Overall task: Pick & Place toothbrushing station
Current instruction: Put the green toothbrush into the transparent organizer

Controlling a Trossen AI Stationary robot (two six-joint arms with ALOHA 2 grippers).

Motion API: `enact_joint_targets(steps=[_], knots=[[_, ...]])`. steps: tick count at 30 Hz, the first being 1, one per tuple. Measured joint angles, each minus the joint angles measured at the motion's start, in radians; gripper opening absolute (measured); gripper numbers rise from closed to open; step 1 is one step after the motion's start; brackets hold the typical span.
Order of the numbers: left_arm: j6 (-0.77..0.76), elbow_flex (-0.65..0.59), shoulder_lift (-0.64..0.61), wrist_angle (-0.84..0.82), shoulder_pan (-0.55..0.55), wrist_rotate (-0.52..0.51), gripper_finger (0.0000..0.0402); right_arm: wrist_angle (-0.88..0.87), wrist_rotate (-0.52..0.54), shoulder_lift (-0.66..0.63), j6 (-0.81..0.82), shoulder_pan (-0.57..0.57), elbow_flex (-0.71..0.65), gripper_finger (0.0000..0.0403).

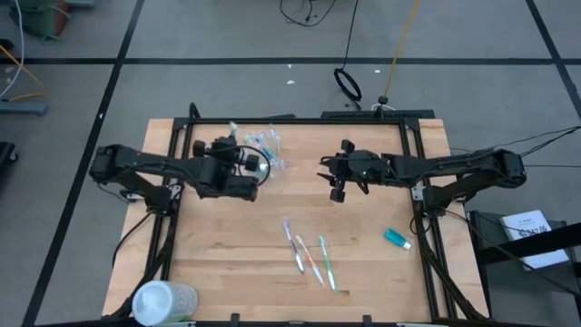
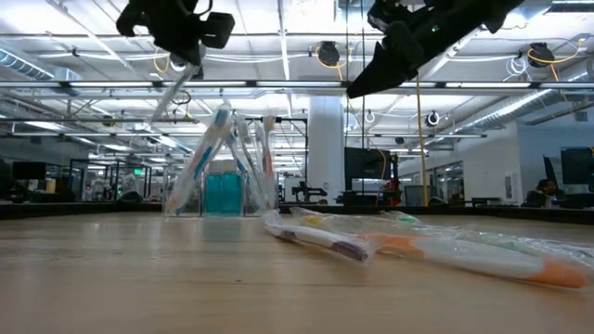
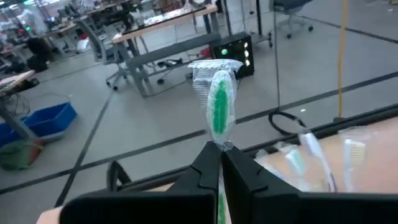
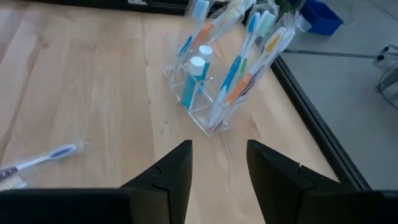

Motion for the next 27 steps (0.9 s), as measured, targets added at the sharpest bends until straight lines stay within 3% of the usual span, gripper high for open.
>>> enact_joint_targets(steps=[3, 9, 14, 19, 23, 27], knots=[[0.153, -0.078, -0.047, 0.214, 0.0, 0.012, 0.0003, 0.073, 0.0, 0.0, 0.0, 0.0, -0.029, 0.0146], [0.709, -0.191, -0.067, 0.725, 0.068, 0.162, 0.0003, 0.232, -0.002, 0.0, 0.003, 0.001, -0.082, 0.0146], [0.991, -0.189, -0.139, 0.951, 0.167, 0.281, 0.0004, 0.264, -0.003, 0.0, 0.051, 0.001, -0.102, 0.0146], [1.134, -0.188, -0.232, 1.052, 0.252, 0.428, 0.0007, 0.263, -0.002, 0.0, 0.053, 0.001, -0.11, 0.0146], [1.144, -0.196, -0.264, 1.048, 0.301, 0.534, 0.0006, 0.276, -0.001, 0.0, 0.052, 0.001, -0.11, 0.0146], [1.13, -0.31, -0.26, 1.201, 0.327, 0.683, 0.0005, 0.287, -0.001, 0.0, 0.05, 0.001, -0.11, 0.0146]])
